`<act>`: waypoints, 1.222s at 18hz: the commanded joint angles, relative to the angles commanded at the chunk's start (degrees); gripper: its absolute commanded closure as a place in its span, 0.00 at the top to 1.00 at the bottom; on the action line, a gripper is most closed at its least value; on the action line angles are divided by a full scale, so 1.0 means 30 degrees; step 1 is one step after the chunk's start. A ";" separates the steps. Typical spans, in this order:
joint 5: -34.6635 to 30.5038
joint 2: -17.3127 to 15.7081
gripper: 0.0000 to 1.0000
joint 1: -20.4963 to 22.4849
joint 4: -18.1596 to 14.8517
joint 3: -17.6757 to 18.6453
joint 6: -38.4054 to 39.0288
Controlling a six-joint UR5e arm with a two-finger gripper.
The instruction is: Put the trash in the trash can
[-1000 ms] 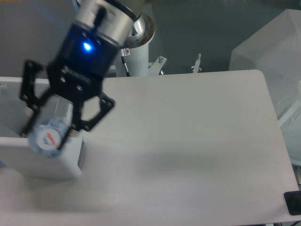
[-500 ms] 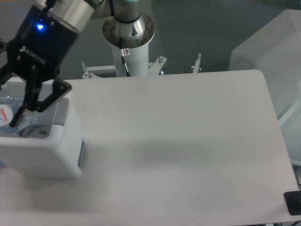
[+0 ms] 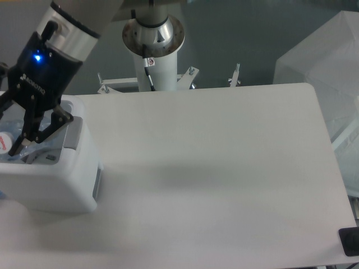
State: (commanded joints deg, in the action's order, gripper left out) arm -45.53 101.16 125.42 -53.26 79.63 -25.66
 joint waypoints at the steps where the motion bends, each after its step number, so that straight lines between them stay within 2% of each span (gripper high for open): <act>1: -0.0029 0.0000 0.74 -0.0058 0.0000 0.0088 -0.0175; 4: -0.0087 -0.0204 0.99 -0.0059 0.0000 0.0352 -0.0732; 9: -0.0176 -0.1199 1.00 -0.0029 0.0000 0.1668 -0.1141; 12: -0.0321 -0.1289 1.00 0.0379 -0.0058 0.1963 -0.1290; 18: -0.0556 -0.1056 1.00 0.4270 -0.0058 0.1964 -0.1552; 22: -0.0702 -0.0325 1.00 0.6908 -0.0117 0.2314 -0.4125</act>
State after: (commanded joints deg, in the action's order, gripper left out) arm -47.63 100.19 146.15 -53.61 86.57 -38.04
